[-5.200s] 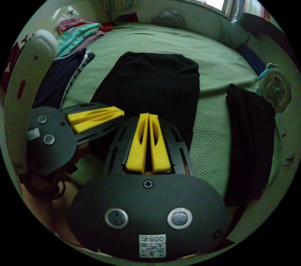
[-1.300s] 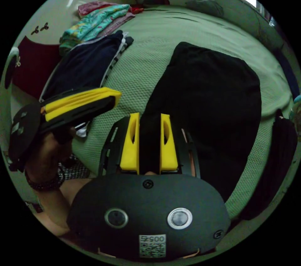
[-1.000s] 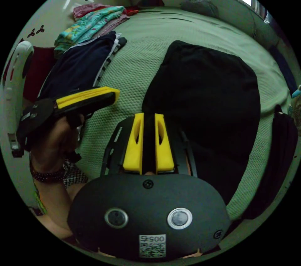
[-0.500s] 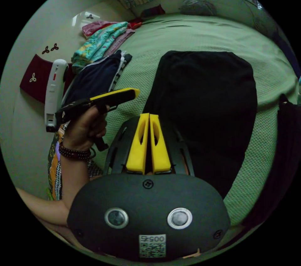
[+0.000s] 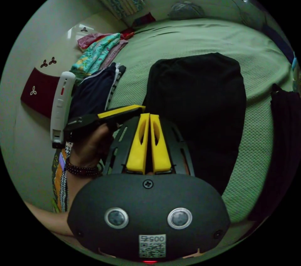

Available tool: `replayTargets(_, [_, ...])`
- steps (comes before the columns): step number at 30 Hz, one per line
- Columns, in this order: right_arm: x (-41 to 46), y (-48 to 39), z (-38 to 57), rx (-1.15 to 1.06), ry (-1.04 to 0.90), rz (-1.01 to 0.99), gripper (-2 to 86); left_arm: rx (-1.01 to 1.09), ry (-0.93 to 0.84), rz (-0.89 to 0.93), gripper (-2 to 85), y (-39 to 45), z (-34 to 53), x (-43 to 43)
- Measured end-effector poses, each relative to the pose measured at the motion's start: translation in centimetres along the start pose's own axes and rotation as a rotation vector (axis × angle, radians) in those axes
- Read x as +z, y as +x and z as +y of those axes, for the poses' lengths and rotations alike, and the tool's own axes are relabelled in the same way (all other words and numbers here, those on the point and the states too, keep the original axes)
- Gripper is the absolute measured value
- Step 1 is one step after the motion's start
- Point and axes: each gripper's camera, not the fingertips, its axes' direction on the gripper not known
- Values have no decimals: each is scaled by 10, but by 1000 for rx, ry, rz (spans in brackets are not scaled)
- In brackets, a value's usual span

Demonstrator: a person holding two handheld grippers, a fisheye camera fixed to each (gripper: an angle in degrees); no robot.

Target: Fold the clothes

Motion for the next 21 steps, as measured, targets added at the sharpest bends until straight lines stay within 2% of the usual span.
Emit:
replayTargets(6, [-14, -1, 3, -35, 63, 7, 3, 19, -37, -55, -7, 16, -4, 9])
replayTargets(9, [-21, 7, -2, -2, 89, 12, 50, 40, -33, -35, -7, 21, -4, 12])
replayTargets(15, [-15, 12, -16, 5, 64, 79, 95, 104, -32, -48, -7, 38, -3, 17])
replayTargets(21, [-11, 10, -26, 23, 54, 17, 109, 194, -17, -74, -7, 62, 3, 20])
